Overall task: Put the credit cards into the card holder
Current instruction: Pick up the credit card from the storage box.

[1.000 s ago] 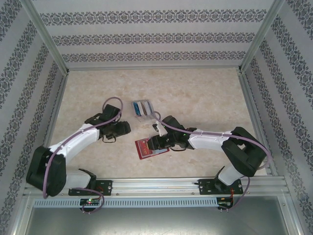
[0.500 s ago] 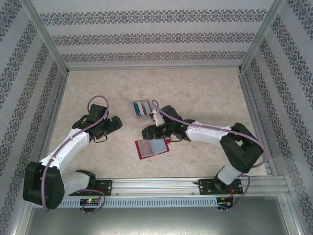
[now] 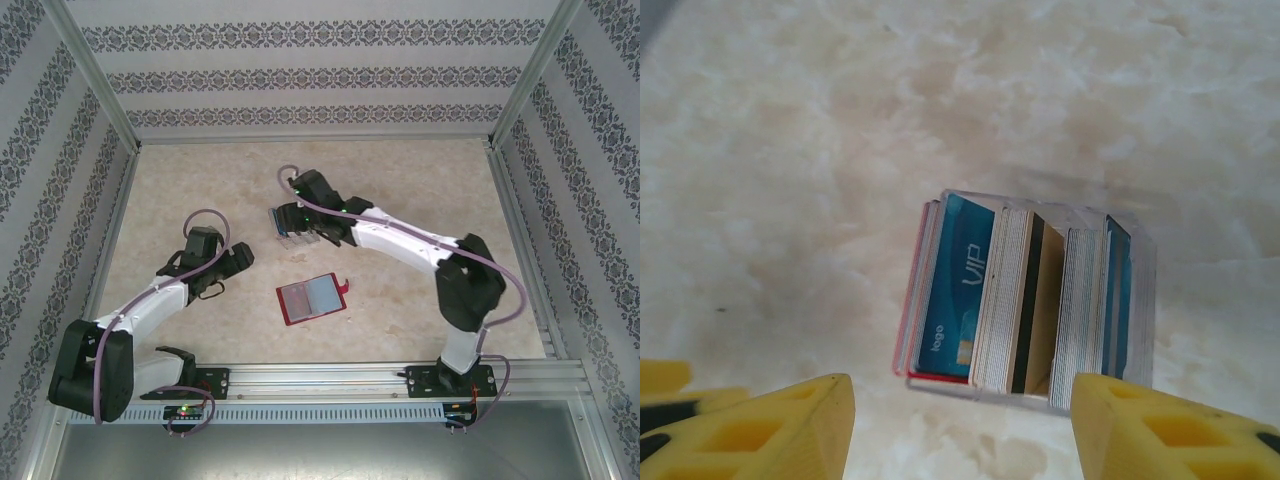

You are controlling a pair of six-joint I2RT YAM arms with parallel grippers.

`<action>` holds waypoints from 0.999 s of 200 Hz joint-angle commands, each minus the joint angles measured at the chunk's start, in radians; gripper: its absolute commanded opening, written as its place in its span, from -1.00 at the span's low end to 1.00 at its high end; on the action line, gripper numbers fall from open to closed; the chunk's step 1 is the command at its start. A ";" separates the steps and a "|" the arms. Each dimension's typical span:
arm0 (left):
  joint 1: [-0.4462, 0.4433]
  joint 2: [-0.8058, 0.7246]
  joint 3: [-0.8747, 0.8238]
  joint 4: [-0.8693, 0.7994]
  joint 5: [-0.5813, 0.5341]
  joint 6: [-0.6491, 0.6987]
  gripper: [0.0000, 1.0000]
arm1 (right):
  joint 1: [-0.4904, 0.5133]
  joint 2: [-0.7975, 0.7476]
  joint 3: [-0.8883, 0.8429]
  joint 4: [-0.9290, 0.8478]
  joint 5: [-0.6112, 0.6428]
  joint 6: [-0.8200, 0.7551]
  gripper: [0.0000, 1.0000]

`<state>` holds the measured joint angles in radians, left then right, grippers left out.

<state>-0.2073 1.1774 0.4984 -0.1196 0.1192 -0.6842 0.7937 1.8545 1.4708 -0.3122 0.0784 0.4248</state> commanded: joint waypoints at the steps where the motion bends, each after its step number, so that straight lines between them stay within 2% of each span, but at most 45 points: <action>1: 0.005 -0.043 -0.034 0.128 -0.020 0.014 0.90 | 0.015 0.081 0.081 -0.109 0.113 -0.039 0.21; 55: 0.003 0.008 -0.052 0.200 0.001 0.006 0.90 | 0.003 0.226 0.189 -0.143 0.147 -0.069 0.21; 100: 0.002 -0.019 -0.050 0.178 -0.029 0.027 0.90 | -0.013 0.289 0.230 -0.168 0.182 -0.069 0.18; 135: 0.002 -0.028 -0.055 0.178 -0.044 0.035 0.90 | -0.010 0.303 0.257 -0.202 0.291 -0.102 0.14; 168: 0.001 -0.033 -0.055 0.172 -0.061 0.046 0.90 | -0.002 0.302 0.296 -0.257 0.389 -0.141 0.07; 200: 0.000 0.002 -0.048 0.183 -0.049 0.045 0.90 | 0.000 0.288 0.304 -0.269 0.408 -0.189 -0.13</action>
<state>-0.2073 1.1614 0.4534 0.0330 0.0807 -0.6590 0.7921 2.1536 1.7405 -0.5285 0.4042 0.2871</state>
